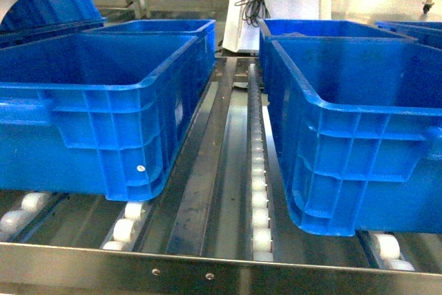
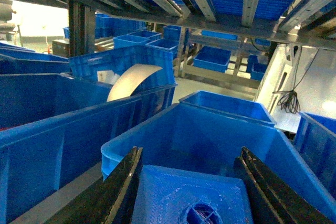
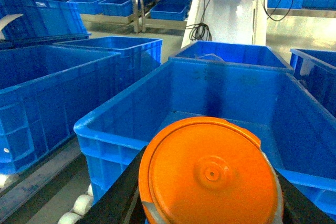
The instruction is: Sort blue parts and orange caps into right shelf containers
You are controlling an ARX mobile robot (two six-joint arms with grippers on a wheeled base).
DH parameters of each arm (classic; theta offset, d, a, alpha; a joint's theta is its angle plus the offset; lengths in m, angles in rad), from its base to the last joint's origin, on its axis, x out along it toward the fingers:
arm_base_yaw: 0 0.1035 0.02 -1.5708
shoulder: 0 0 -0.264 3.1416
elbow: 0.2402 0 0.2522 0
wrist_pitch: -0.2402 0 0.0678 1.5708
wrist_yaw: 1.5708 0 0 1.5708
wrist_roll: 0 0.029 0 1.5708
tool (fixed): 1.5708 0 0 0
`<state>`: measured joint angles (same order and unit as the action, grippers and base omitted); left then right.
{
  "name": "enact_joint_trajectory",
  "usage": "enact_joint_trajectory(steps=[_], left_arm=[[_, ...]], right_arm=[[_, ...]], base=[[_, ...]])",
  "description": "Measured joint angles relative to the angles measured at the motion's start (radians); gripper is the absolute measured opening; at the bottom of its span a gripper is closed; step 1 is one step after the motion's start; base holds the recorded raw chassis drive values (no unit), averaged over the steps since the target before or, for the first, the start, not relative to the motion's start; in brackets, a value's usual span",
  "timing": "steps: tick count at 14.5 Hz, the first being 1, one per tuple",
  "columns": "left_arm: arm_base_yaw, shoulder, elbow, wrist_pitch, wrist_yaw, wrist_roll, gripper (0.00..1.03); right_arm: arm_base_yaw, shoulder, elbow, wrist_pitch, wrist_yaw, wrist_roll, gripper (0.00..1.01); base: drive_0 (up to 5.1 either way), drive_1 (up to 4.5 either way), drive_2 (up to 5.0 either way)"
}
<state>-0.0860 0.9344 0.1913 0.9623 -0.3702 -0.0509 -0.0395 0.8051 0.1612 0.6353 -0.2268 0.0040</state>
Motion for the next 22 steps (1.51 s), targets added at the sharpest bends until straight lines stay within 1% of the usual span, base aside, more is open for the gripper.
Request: enact_joint_trajectory(steps=[22], left_arm=[[0.0,0.0,0.0,0.0,0.0,0.0,0.47]], right_arm=[[0.0,0.0,0.0,0.0,0.0,0.0,0.44]], base=[[0.0,0.0,0.0]])
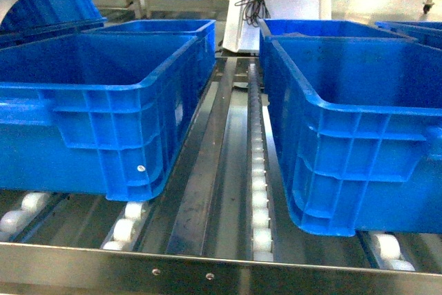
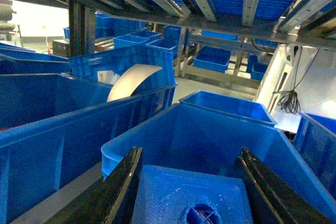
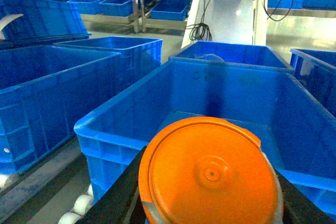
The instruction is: Sort blue parts and orange caps into right shelf containers
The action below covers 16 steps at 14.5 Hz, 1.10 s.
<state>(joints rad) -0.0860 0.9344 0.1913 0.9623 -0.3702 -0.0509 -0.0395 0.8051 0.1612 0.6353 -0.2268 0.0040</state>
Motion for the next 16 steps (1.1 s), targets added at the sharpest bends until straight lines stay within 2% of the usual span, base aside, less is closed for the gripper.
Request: enact_joint_trajectory(steps=[16], left_arm=[[0.0,0.0,0.0,0.0,0.0,0.0,0.47]], right_arm=[[0.0,0.0,0.0,0.0,0.0,0.0,0.44]], base=[[0.0,0.0,0.0]])
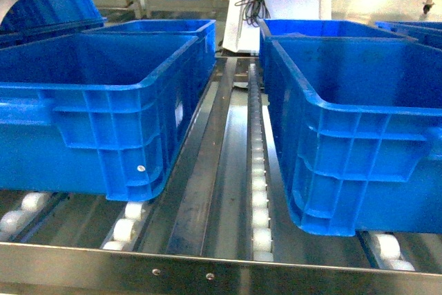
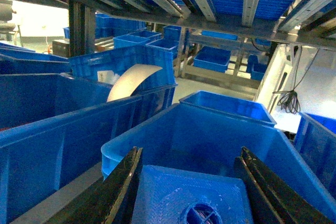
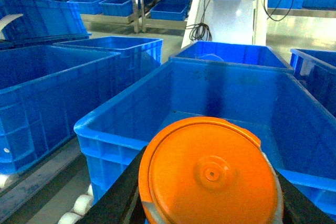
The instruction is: Sort blue parts and orange caps into right shelf containers
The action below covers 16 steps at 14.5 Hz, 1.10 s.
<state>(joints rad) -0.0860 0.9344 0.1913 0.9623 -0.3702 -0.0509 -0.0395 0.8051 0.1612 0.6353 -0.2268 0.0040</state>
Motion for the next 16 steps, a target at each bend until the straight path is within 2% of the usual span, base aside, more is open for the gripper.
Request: enact_joint_trajectory(steps=[6,7,8,9,13,16], left_arm=[[0.0,0.0,0.0,0.0,0.0,0.0,0.47],[-0.01,-0.055,0.032,-0.21,-0.059,0.014,0.46],[-0.01,-0.085,0.045,-0.307,-0.078,0.023,0.46],[-0.01,-0.085,0.048,-0.335,-0.079,0.026,0.46],[-0.01,-0.081,0.048,-0.337,-0.075,0.031,0.46],[0.01,-0.047,0.068,-0.301,-0.048,0.035,0.46]], right_arm=[[0.0,0.0,0.0,0.0,0.0,0.0,0.44],[0.0,0.0,0.0,0.0,0.0,0.0,0.44],[0.0,0.0,0.0,0.0,0.0,0.0,0.44],[0.0,0.0,0.0,0.0,0.0,0.0,0.44],[0.0,0.0,0.0,0.0,0.0,0.0,0.44],[0.0,0.0,0.0,0.0,0.0,0.0,0.44]], base=[[0.0,0.0,0.0],[0.0,0.0,0.0],[0.0,0.0,0.0],[0.0,0.0,0.0],[0.0,0.0,0.0],[0.0,0.0,0.0]])
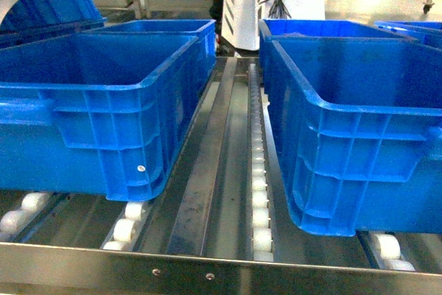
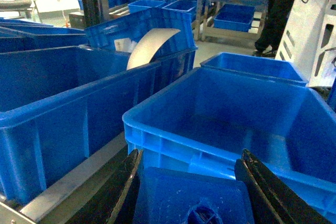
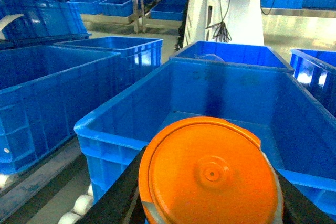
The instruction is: Sort blue parts and orange caps into right shelf containers
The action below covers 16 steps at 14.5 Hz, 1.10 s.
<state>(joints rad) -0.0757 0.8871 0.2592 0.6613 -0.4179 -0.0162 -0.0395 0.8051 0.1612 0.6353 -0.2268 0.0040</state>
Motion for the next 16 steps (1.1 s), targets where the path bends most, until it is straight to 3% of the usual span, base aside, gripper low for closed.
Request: enact_joint_trajectory(steps=[16], left_arm=[[0.085,0.611,0.304,0.428,0.134,0.123,0.46]], right_arm=[[0.0,0.0,0.0,0.0,0.0,0.0,0.44]], base=[[0.0,0.0,0.0]])
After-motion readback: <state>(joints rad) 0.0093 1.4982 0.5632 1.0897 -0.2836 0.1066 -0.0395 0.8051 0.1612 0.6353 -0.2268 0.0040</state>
